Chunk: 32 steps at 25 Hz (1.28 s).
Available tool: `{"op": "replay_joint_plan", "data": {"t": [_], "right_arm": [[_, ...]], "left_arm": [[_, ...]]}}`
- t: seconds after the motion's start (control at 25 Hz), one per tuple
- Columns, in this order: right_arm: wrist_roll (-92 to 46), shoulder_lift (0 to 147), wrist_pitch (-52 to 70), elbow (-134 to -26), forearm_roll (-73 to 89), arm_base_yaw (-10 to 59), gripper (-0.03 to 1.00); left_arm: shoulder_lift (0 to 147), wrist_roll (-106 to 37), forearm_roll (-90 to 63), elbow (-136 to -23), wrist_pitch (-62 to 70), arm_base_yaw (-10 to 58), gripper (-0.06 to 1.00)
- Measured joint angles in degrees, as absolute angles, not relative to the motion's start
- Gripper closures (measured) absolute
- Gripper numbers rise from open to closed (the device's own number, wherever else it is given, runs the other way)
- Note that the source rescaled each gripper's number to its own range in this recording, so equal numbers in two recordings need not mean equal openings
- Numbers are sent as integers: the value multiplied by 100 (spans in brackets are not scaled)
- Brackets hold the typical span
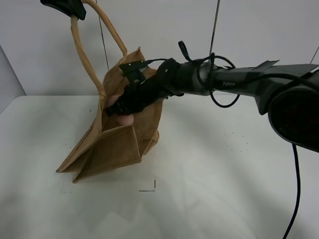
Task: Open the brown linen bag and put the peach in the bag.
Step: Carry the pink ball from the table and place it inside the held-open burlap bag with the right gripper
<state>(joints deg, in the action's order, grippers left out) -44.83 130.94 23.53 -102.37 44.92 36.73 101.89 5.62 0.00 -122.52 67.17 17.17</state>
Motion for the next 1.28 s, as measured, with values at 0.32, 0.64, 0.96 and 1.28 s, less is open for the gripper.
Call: {"op": "replay_joint_plan", "data": {"t": [0.32,0.64,0.96,1.28], "right_arm": [[-4552,13327,2123,-10242,4497,3798,91],[-4221,13287,2384,-10272,4149,3787,2],[-2380,12967,4205,-11007,2565,3423,-3],[-941,12871,6569,-12162,965,3398,-3]], "left_arm": [[10189,557,0,-12252,6717,1717,94],[10189,551,0,-12252,6717,1717,94],[10189,527,0,-12252,6717,1717,94],[10189,527,0,-12252,6717,1717,94]]}}
